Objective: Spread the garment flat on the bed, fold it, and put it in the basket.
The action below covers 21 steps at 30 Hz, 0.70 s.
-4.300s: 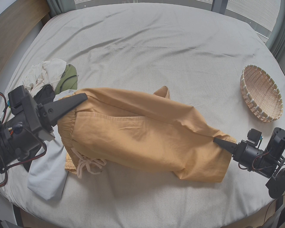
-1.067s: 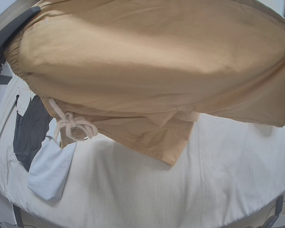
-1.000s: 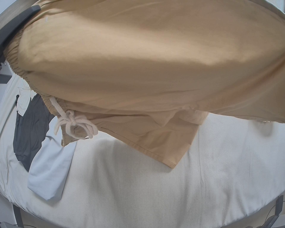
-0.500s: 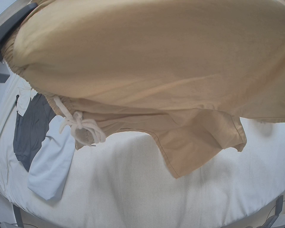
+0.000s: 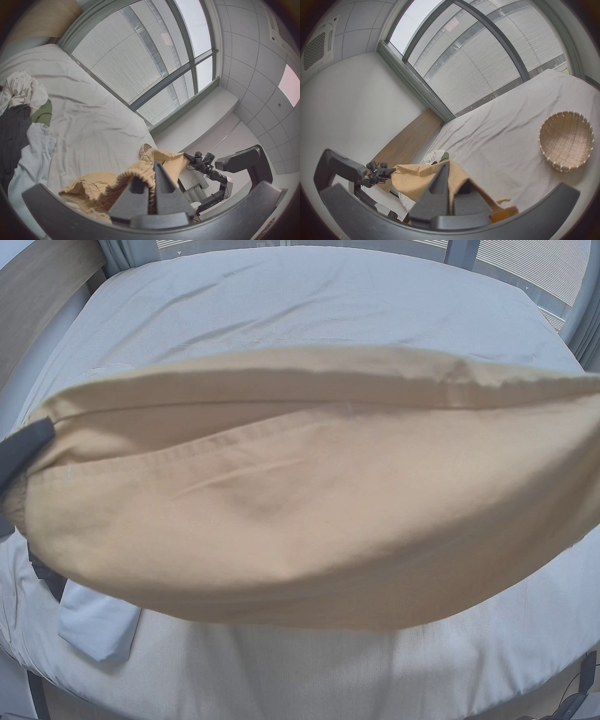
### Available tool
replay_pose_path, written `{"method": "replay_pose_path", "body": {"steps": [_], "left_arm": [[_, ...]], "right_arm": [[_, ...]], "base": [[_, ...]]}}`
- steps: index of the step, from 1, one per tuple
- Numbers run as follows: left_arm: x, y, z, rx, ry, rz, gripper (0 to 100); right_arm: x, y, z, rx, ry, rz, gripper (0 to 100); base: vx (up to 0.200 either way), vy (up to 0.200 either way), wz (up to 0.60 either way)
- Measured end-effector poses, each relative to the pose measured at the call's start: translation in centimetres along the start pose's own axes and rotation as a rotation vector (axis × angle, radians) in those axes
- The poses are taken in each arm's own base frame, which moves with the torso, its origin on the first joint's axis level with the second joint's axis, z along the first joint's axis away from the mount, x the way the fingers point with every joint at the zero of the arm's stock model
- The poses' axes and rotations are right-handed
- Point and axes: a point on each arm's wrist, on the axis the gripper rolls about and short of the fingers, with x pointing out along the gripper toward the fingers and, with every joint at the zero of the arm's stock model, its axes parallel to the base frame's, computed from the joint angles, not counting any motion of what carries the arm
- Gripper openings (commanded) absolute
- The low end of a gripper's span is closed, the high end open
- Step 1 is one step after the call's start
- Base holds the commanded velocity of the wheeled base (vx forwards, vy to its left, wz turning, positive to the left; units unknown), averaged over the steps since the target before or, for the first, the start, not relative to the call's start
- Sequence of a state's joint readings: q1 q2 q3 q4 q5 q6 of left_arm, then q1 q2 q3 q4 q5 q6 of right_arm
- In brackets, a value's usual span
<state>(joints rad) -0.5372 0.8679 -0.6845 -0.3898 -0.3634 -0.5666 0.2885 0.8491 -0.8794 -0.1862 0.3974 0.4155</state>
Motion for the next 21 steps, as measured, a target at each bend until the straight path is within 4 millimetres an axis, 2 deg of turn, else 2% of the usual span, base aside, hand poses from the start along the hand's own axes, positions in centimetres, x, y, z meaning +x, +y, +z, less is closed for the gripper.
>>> {"method": "replay_pose_path", "body": {"steps": [3, 8, 15, 21], "left_arm": [[-0.5, -0.1, 0.0, -0.003, -0.003, 0.017, 0], [0.1, 0.1, 0.8, 0.001, -0.021, 0.053, 0], [2.1, 0.5, 2.5, -0.023, -0.041, 0.136, 0], [4.8, 1.9, 3.2, -0.044, -0.025, 0.178, 0]], "right_arm": [[0.7, -0.8, -1.1, 0.002, -0.007, 0.002, 0], [2.4, -1.8, -1.5, 0.017, -0.021, 0.006, 0], [4.9, -3.4, -1.9, 0.042, -0.03, -0.011, 0], [6.9, -4.7, -2.0, 0.067, -0.041, -0.02, 0]], "base": [[0.0, 0.0, 0.0], [0.0, 0.0, 0.0], [0.0, 0.0, 0.0], [0.0, 0.0, 0.0]]}}
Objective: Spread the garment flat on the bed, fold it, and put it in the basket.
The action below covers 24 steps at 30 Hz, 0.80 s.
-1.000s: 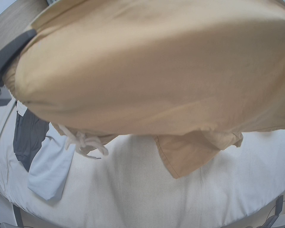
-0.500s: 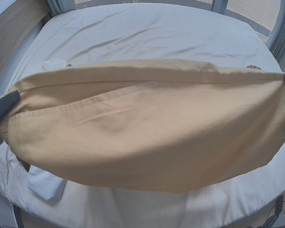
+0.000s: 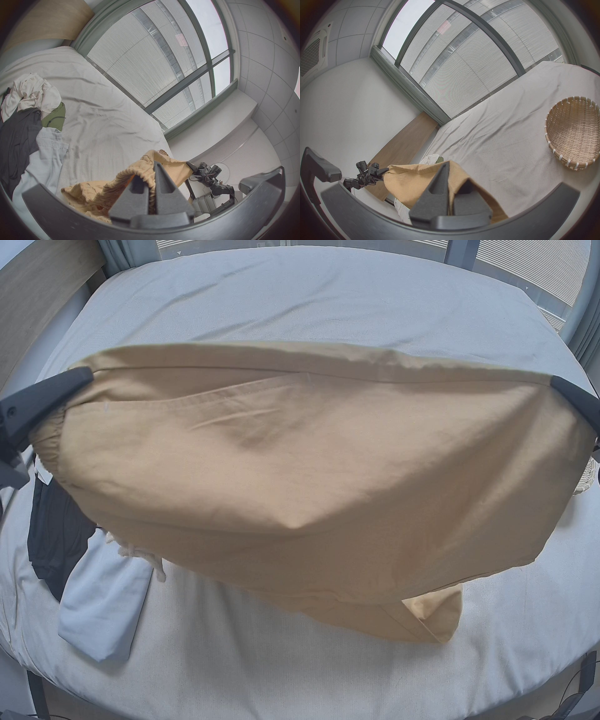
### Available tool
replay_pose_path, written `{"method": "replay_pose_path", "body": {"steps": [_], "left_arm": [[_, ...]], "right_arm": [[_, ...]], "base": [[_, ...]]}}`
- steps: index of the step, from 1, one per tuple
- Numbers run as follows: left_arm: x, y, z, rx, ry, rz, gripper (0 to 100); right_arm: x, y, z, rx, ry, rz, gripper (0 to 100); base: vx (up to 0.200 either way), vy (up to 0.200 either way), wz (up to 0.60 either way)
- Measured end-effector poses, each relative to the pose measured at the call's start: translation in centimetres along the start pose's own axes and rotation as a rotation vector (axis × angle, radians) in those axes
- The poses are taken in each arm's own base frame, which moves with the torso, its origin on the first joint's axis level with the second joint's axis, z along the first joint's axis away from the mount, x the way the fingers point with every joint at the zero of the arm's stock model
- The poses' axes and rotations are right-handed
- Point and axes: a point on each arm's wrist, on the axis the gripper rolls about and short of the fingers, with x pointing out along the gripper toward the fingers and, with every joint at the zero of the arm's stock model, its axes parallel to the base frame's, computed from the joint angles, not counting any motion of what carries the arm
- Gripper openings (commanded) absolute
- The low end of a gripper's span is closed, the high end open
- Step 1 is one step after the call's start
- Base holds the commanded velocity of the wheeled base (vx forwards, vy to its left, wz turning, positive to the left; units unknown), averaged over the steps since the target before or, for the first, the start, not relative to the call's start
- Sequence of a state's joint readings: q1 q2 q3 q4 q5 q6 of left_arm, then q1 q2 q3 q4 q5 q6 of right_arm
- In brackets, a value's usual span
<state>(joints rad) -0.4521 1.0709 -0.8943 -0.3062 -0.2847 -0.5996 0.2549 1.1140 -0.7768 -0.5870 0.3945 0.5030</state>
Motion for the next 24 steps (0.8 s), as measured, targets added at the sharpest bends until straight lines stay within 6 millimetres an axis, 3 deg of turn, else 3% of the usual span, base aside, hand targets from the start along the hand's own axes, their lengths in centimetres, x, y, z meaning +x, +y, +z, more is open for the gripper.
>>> {"method": "replay_pose_path", "body": {"steps": [12, 24], "left_arm": [[7.0, 2.9, 1.1, -0.005, -0.016, 0.042, 0], [11.6, 6.4, 2.8, -0.042, -0.091, 0.075, 0]], "right_arm": [[4.1, -3.4, 0.7, 0.023, 0.002, -0.076, 0], [8.8, -7.3, 1.8, 0.03, -0.012, -0.135, 0]], "base": [[0.0, 0.0, 0.0], [0.0, 0.0, 0.0]]}}
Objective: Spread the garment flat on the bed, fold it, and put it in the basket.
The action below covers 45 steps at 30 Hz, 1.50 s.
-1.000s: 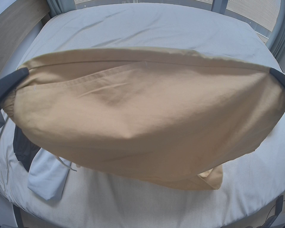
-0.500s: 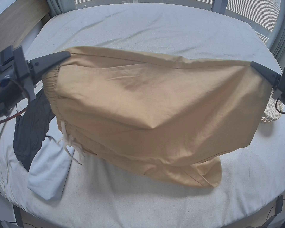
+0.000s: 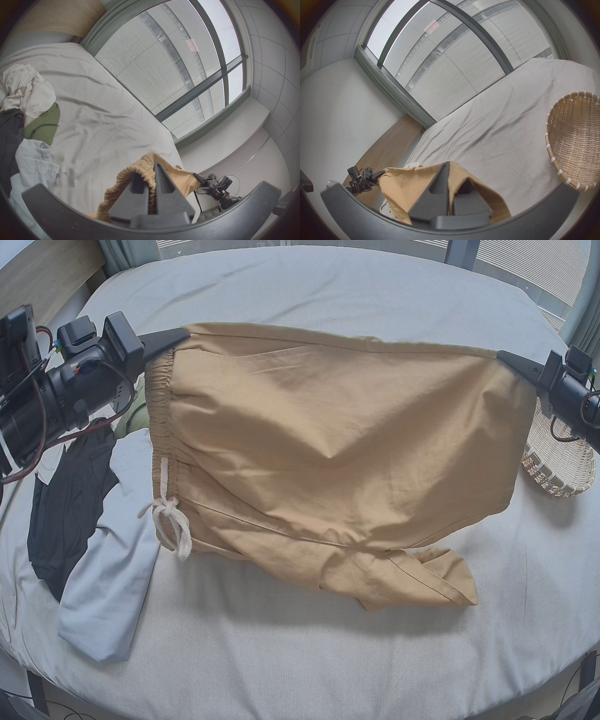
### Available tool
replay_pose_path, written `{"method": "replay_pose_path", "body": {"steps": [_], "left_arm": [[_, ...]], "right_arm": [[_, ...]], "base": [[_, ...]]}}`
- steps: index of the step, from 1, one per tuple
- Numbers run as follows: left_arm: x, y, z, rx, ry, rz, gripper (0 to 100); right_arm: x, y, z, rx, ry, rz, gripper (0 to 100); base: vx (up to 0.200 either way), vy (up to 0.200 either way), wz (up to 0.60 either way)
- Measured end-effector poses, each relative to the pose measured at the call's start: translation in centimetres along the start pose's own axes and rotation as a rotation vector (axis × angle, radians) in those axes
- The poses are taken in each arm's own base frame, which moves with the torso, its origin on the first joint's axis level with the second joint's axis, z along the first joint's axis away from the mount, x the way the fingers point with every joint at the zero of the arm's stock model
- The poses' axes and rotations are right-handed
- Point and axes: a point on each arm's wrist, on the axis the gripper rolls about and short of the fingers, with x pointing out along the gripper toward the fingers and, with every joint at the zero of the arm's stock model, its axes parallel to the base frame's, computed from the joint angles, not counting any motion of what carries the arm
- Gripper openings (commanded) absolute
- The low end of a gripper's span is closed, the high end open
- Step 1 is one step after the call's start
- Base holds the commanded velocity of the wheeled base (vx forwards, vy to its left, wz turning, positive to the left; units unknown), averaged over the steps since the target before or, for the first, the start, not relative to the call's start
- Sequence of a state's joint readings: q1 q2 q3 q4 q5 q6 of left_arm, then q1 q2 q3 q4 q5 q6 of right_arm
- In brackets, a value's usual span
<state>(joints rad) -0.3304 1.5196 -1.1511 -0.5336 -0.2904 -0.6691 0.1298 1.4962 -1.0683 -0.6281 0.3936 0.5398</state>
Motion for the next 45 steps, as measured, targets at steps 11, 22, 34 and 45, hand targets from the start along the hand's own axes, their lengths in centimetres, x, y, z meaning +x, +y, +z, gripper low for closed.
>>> {"method": "replay_pose_path", "body": {"steps": [11, 22, 34, 45], "left_arm": [[3.0, 2.7, 0.8, -0.009, -0.071, 0.006, 0], [5.5, 4.9, 0.8, -0.009, -0.102, 0.006, 100], [7.2, 8.7, 0.5, -0.06, -0.048, 0.196, 100], [5.7, 11.3, 1.9, -0.033, -0.043, 0.35, 100]], "right_arm": [[3.2, -2.2, 0.4, 0.019, -0.008, -0.019, 0], [5.5, -3.5, 0.8, 0.013, -0.063, -0.054, 100], [4.5, -4.2, -1.2, 0.032, -0.022, -0.093, 100], [-0.9, -3.0, -4.5, 0.052, 0.055, -0.114, 100]], "base": [[0.0, 0.0, 0.0], [0.0, 0.0, 0.0], [0.0, 0.0, 0.0], [0.0, 0.0, 0.0]]}}
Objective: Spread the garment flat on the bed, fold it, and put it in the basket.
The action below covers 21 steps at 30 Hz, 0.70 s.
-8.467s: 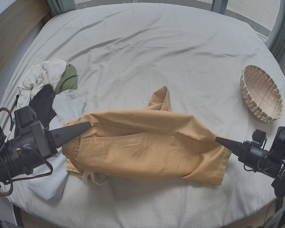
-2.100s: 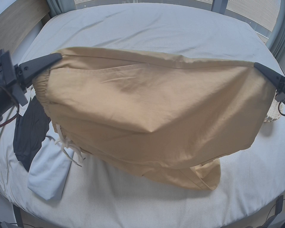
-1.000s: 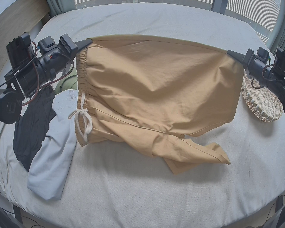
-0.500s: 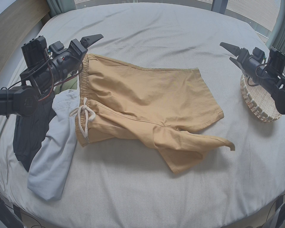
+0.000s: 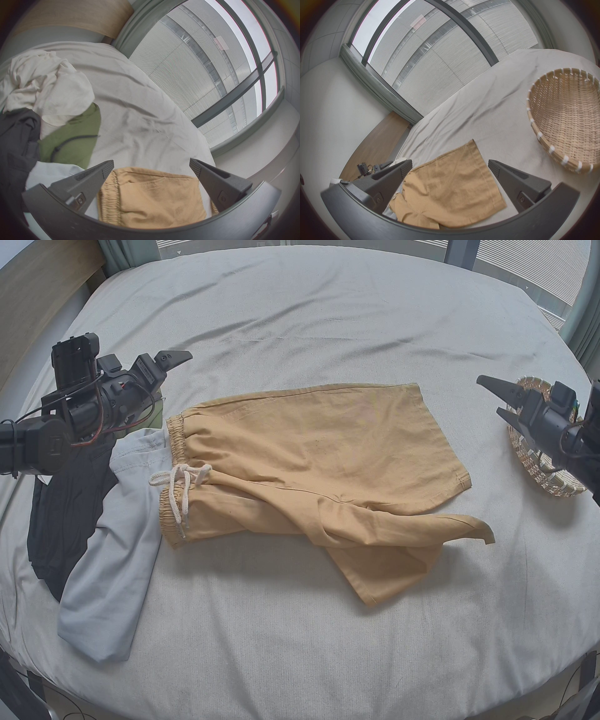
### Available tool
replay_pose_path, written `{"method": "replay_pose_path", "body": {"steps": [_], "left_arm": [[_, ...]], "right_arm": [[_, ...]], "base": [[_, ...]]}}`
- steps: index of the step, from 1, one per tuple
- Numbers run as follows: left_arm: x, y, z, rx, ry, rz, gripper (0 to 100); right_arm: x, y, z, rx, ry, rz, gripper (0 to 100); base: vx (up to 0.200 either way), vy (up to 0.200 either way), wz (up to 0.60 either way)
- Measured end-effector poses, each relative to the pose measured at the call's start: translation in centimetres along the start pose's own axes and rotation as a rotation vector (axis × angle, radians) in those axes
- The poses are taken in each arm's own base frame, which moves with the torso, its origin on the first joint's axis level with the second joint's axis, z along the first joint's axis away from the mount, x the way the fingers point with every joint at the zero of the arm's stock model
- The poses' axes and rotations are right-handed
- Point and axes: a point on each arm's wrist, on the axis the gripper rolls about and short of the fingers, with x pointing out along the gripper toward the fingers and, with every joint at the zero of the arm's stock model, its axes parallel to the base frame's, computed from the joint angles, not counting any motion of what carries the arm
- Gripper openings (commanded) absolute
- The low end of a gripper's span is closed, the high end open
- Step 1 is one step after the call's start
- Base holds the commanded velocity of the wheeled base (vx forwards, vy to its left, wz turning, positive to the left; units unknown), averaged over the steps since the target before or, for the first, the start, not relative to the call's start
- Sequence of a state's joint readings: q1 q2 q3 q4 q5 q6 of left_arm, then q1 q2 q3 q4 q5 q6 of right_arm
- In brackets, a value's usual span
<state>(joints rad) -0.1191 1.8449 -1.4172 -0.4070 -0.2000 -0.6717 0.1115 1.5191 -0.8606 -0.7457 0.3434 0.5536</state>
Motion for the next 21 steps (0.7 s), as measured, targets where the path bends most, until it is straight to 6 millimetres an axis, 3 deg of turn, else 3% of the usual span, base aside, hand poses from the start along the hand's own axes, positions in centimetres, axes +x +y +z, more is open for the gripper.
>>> {"method": "replay_pose_path", "body": {"steps": [6, 10, 21], "left_arm": [[-2.0, -0.1, 0.8, 0.013, -0.023, 0.014, 100], [-4.1, -0.1, 0.0, 0.019, 0.009, 0.018, 100], [-11.5, 1.8, -6.0, 0.007, 0.179, -0.064, 100]], "right_arm": [[-2.5, -0.1, -2.3, -0.014, 0.067, 0.004, 100], [-4.0, -0.2, -3.6, -0.042, 0.122, 0.03, 100], [-6.8, -1.0, -6.5, -0.197, 0.23, 0.072, 100]], "base": [[0.0, 0.0, 0.0], [0.0, 0.0, 0.0], [0.0, 0.0, 0.0]]}}
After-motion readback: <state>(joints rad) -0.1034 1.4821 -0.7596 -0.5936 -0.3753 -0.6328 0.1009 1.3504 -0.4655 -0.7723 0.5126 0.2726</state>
